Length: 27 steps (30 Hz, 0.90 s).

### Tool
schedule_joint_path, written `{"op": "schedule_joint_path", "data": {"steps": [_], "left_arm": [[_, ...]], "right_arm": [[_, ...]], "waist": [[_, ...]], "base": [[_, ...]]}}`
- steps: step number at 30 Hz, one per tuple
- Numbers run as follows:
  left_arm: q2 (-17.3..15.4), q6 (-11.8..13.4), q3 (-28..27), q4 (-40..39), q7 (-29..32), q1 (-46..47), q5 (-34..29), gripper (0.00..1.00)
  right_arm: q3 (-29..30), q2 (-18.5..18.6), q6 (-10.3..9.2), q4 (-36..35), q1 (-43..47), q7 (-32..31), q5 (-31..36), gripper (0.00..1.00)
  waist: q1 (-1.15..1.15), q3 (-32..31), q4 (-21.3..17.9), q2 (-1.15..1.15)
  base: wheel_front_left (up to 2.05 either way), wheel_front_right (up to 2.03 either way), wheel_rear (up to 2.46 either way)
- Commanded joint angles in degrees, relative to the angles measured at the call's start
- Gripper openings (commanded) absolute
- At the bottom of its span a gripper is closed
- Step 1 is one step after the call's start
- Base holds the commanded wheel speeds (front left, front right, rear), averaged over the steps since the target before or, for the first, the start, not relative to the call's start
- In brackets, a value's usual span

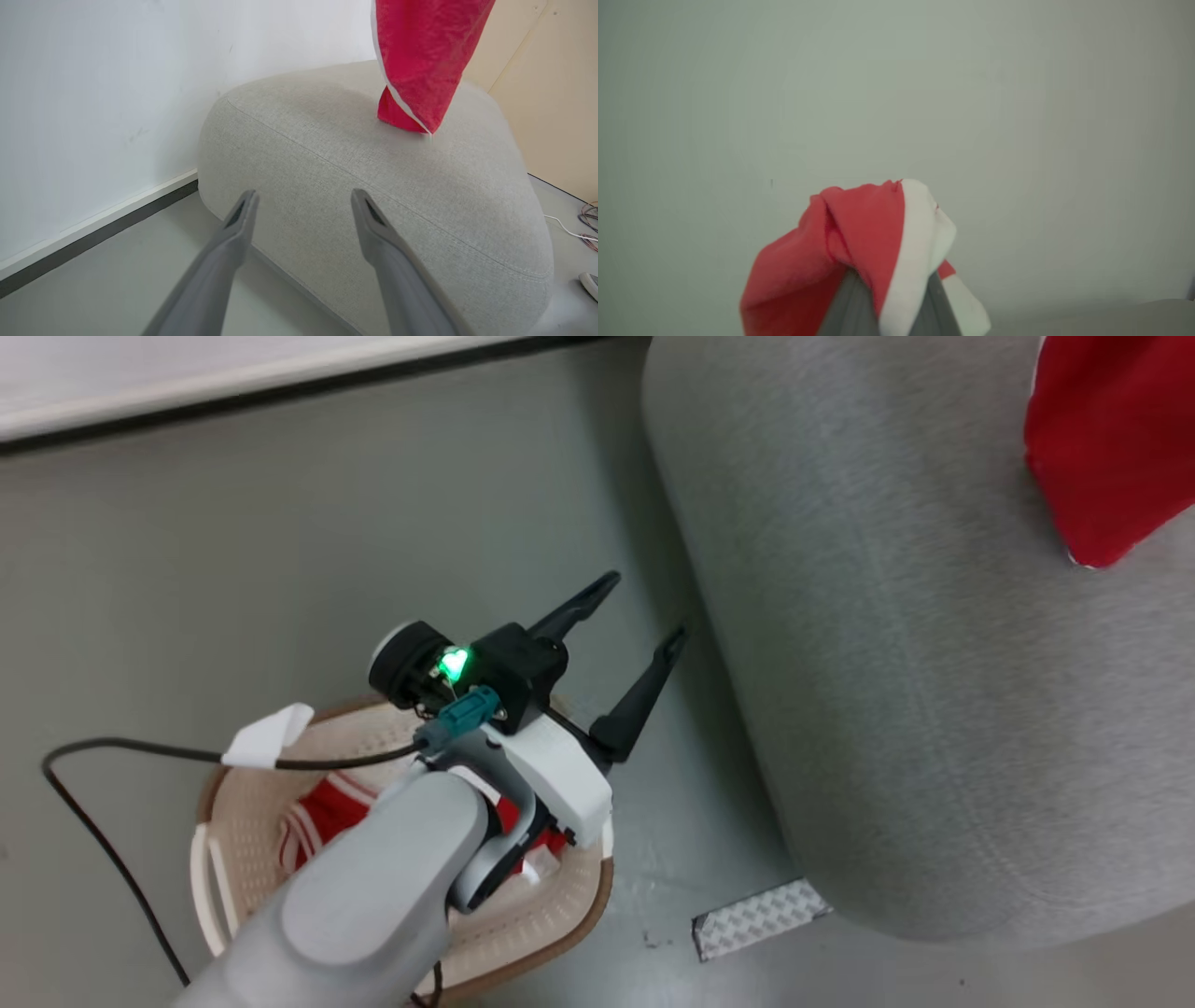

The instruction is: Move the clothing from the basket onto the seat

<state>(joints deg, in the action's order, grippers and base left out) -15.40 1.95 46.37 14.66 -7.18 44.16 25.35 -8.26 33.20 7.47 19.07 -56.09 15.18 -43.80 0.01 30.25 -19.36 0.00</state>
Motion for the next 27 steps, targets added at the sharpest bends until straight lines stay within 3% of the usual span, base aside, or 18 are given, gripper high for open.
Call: {"op": "schedule_joint_path", "data": {"steps": [1,8,13,15,18,22,23,25,27], "left_arm": [[-0.64,0.36,-0.36,-0.21,-0.19,0.77,-0.60,1.00],[-0.96,1.09,-1.26,-0.05,-0.95,1.15,0.34,1.00],[-1.04,1.34,-1.49,0.17,-1.46,1.56,0.59,1.00],[-1.02,1.38,-1.63,0.37,-1.51,1.61,0.65,1.00],[-0.97,1.23,-1.75,0.61,-1.74,1.86,1.04,1.00],[-0.70,1.05,-1.78,1.06,-2.16,1.93,1.57,1.00],[-0.56,1.01,-1.76,1.24,-2.37,1.88,1.74,1.00],[-0.37,0.98,-1.76,1.60,-2.84,1.72,1.97,1.00],[-0.20,1.07,-1.81,1.92,-2.95,1.50,2.35,1.00]], "right_arm": [[-0.45,0.80,0.05,1.37,-0.05,-0.06,-1.01,0.00],[-5.75,3.70,0.05,11.45,1.02,-0.40,-3.17,0.00],[-11.48,4.65,0.05,17.78,-0.25,-4.32,-5.78,0.00],[-13.80,5.04,0.05,19.37,-1.03,-6.75,-7.59,0.21],[-17.83,6.04,0.05,21.14,-1.59,-11.12,-9.78,0.29],[-21.50,6.20,0.05,23.64,-2.08,-16.91,-13.69,0.32],[-22.17,6.38,0.05,24.32,-2.34,-18.21,-14.69,0.40],[-23.54,6.80,0.05,24.89,-2.55,-20.35,-16.19,1.00],[-24.59,6.79,0.05,24.65,-2.58,-22.27,-18.27,1.00]], "waist": [[-0.01,4.24,2.82,0.00],[-0.01,7.94,4.61,0.00],[-0.01,9.27,5.51,0.00],[-0.01,9.49,5.73,0.00],[-0.01,9.59,6.08,0.00],[-0.01,9.31,6.49,0.00],[-0.01,9.13,6.60,0.00],[-0.01,8.70,6.75,0.00],[-0.01,8.30,6.75,0.00]], "base": [[0.00,0.00,0.00],[0.00,0.00,0.00],[0.00,0.00,0.00],[0.00,0.00,0.00],[0.00,0.00,0.00],[0.00,0.00,0.00],[0.00,0.00,0.00],[0.00,0.00,0.00],[0.00,0.00,0.00]]}}
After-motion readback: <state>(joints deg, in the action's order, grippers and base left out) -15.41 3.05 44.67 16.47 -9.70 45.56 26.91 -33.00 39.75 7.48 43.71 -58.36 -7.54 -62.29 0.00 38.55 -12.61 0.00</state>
